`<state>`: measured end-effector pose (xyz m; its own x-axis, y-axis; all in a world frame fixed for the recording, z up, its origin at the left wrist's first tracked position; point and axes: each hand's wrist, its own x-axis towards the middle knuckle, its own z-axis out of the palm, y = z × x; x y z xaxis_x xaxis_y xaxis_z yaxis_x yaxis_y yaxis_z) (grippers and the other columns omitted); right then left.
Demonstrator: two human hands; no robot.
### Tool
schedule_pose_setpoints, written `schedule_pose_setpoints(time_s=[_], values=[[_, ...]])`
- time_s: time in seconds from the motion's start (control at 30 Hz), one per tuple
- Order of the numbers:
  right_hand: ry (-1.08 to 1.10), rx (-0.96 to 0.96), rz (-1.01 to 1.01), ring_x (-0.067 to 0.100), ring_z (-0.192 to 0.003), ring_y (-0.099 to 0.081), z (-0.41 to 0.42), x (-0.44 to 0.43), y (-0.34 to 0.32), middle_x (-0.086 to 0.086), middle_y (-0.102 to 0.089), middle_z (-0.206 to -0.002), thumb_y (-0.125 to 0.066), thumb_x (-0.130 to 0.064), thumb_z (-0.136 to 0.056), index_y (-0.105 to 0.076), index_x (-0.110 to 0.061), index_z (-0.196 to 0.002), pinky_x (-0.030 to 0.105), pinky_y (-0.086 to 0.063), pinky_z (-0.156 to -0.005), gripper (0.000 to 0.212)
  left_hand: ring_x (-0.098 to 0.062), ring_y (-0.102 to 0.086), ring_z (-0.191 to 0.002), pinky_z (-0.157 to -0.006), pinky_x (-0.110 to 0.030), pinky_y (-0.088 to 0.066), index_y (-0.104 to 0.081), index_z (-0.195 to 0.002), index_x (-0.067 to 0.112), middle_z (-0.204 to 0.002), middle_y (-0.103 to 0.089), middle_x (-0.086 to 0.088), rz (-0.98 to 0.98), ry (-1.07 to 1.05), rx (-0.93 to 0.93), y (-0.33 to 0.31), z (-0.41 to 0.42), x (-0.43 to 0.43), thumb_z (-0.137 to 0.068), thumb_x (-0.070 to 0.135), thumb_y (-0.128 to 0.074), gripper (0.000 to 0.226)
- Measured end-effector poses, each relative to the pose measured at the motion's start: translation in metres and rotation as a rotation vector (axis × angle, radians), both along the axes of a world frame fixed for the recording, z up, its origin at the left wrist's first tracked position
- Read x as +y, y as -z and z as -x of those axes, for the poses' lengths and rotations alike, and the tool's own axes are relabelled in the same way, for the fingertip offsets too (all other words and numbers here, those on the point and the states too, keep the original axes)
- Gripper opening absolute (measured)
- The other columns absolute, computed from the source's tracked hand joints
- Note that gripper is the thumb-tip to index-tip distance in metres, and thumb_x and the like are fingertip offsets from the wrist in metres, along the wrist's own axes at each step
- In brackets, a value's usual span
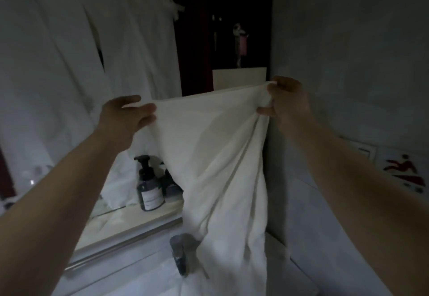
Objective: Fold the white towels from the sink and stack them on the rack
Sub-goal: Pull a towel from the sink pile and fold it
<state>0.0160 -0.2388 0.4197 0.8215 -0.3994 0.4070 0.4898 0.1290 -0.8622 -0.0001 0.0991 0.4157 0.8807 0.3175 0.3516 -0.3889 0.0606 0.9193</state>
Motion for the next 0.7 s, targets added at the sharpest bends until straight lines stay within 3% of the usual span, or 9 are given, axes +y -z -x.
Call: schedule_pose_setpoints(time_s=[0.1,0.2,0.3,0.43,0.6,0.7], values=[[-0.073,-0.002,0.016,0.027,-0.111,-0.06,-0.002,0.013,-0.021,0.004,-0.058,-0.118,-0.058,-0.012,-0.098,-0.06,-0.019,-0.112,0.049,-0.062,-0.075,0.016,-0.039,-0.063,-0.108,-0.066,-0.048,-0.062,-0.055,-0.13,-0.003,-0.129,-0.056,-0.023,0.234,0.113,0.081,-0.016,0.005,0.0,-0.09,-0.002,-0.068,0.041],[-0.175,0.019,0.001,0.029,-0.113,-0.059,-0.004,0.02,-0.042,0.01,-0.057,-0.129,-0.062,-0.013,-0.097,-0.063,-0.016,-0.119,0.05,-0.063,-0.071,0.022,-0.04,-0.056,-0.114,-0.063,-0.062,-0.058,-0.06,-0.125,0.01,-0.133,-0.052,-0.02,0.286,0.052,-0.018,-0.027,0.016,0.003,-0.093,0.0,-0.064,0.034],[-0.269,-0.075,-0.027,0.026,-0.104,-0.064,-0.009,0.024,-0.059,0.008,-0.062,-0.119,-0.063,-0.012,-0.096,-0.067,-0.019,-0.112,0.048,-0.062,-0.066,0.018,-0.036,-0.06,-0.109,-0.061,-0.064,-0.057,-0.061,-0.11,0.024,-0.127,-0.055,-0.014,0.354,0.008,-0.192,-0.043,0.026,0.011,-0.092,0.004,-0.066,0.027],[-0.335,-0.012,0.029,0.039,-0.109,-0.064,-0.016,0.039,-0.05,0.018,-0.063,-0.12,-0.058,-0.014,-0.099,-0.066,-0.008,-0.118,0.06,-0.059,-0.064,0.021,-0.033,-0.056,-0.108,-0.053,-0.067,-0.054,-0.053,-0.117,0.025,-0.124,-0.052,-0.006,0.373,0.033,-0.152,-0.045,0.034,0.012,-0.096,0.007,-0.062,0.029],[-0.377,-0.05,-0.09,0.032,-0.109,-0.063,-0.02,0.06,-0.043,0.012,-0.065,-0.118,-0.064,-0.015,-0.096,-0.069,-0.009,-0.118,0.061,-0.059,-0.07,0.023,-0.033,-0.057,-0.11,-0.067,-0.062,-0.058,-0.056,-0.13,0.013,-0.126,-0.052,-0.013,0.366,-0.164,-0.251,-0.031,0.044,0.015,-0.095,0.012,-0.064,0.037],[-0.388,-0.067,-0.137,0.03,-0.108,-0.065,-0.025,0.07,-0.043,0.013,-0.066,-0.12,-0.064,-0.014,-0.096,-0.068,-0.009,-0.12,0.058,-0.06,-0.07,0.025,-0.028,-0.059,-0.104,-0.068,-0.057,-0.06,-0.06,-0.112,0.021,-0.114,-0.054,-0.007,0.358,-0.227,-0.371,-0.031,0.052,0.017,-0.092,0.012,-0.067,0.023]])
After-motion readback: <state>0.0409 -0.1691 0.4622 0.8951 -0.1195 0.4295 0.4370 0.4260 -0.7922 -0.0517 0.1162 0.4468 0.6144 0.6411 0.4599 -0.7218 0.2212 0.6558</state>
